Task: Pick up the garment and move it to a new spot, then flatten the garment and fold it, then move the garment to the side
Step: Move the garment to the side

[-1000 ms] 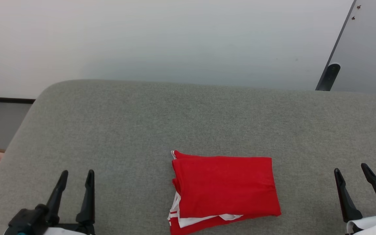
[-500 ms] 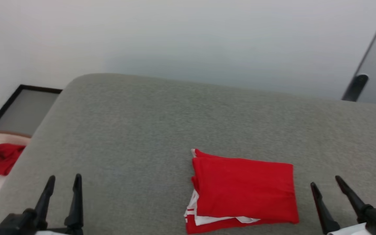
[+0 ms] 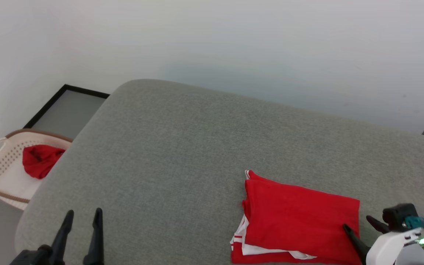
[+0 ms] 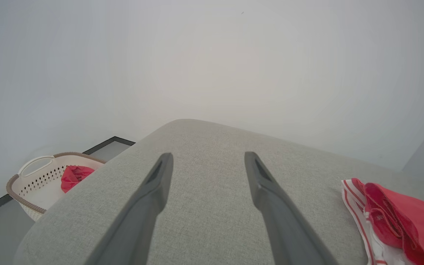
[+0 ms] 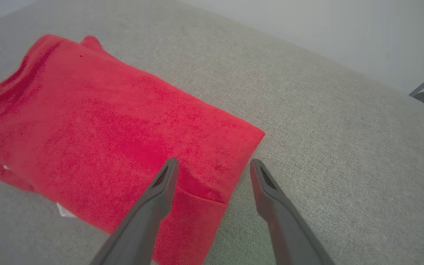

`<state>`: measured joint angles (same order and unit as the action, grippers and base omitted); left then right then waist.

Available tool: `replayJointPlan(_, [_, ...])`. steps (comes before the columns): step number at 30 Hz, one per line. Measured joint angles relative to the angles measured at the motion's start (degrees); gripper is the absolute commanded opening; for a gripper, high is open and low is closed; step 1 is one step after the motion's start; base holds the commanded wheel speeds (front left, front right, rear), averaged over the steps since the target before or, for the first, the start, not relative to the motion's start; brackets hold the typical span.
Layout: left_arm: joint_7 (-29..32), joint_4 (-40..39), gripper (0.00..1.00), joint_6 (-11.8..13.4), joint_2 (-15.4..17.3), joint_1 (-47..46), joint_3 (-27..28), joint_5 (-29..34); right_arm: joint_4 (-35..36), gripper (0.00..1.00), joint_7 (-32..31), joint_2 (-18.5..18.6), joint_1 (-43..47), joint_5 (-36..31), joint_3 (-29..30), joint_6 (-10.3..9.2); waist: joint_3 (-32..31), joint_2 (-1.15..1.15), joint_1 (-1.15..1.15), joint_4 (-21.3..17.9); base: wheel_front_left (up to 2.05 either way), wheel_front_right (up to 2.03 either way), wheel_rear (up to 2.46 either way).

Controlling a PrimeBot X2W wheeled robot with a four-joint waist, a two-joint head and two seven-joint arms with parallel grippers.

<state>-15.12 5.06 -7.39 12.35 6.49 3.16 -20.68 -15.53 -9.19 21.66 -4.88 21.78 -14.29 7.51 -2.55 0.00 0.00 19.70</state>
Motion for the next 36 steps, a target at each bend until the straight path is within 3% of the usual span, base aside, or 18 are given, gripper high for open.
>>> replayJointPlan(9, [0.00,1.23,1.00,0.00,-1.23,-1.11,-2.45,-1.11,0.75,1.00,-21.70,3.61,-3.57,3.64,-2.25,0.01,1.41,0.00,0.00,1.92,0.00,0.00,0.00])
replayJointPlan(17, [0.00,2.02,1.00,0.00,-2.14,-3.20,-4.56,-2.79,-4.17,1.00,-28.67,3.01,-7.06,5.54,-2.44,0.01,3.90,0.00,0.00,3.68,0.00,0.00,0.00])
replayJointPlan(18, [0.00,2.11,1.00,0.00,-2.23,-3.37,-4.72,-3.01,-5.04,0.68,-29.08,2.78,-7.71,6.03,-2.53,0.01,4.24,0.00,0.00,3.89,0.00,0.00,0.00])
replayJointPlan(19, [0.00,2.24,1.00,0.00,-2.33,-3.63,-4.90,-3.05,-5.72,0.06,-29.52,2.85,-8.37,5.95,-3.00,0.01,4.57,0.00,0.00,4.09,0.00,0.00,0.00])
replayJointPlan(20, [0.00,2.30,1.00,0.00,-2.41,-3.95,-5.06,-3.32,-6.26,0.00,-29.92,2.92,-9.02,6.26,-3.42,0.01,4.91,0.00,0.00,4.30,0.00,0.00,0.00])
replayJointPlan(31, [0.00,2.40,1.00,0.00,-2.42,-5.05,-5.49,-4.55,-9.47,0.00,-28.80,5.34,-14.53,12.30,-6.48,0.26,7.07,0.00,0.00,4.40,0.00,0.00,0.00])
replayJointPlan(36, [0.00,2.34,1.00,0.00,-2.21,-5.48,-5.76,-4.53,-9.85,0.00,-28.37,8.46,-16.00,13.48,-6.25,0.18,7.38,0.00,0.00,3.15,0.00,0.00,0.00])
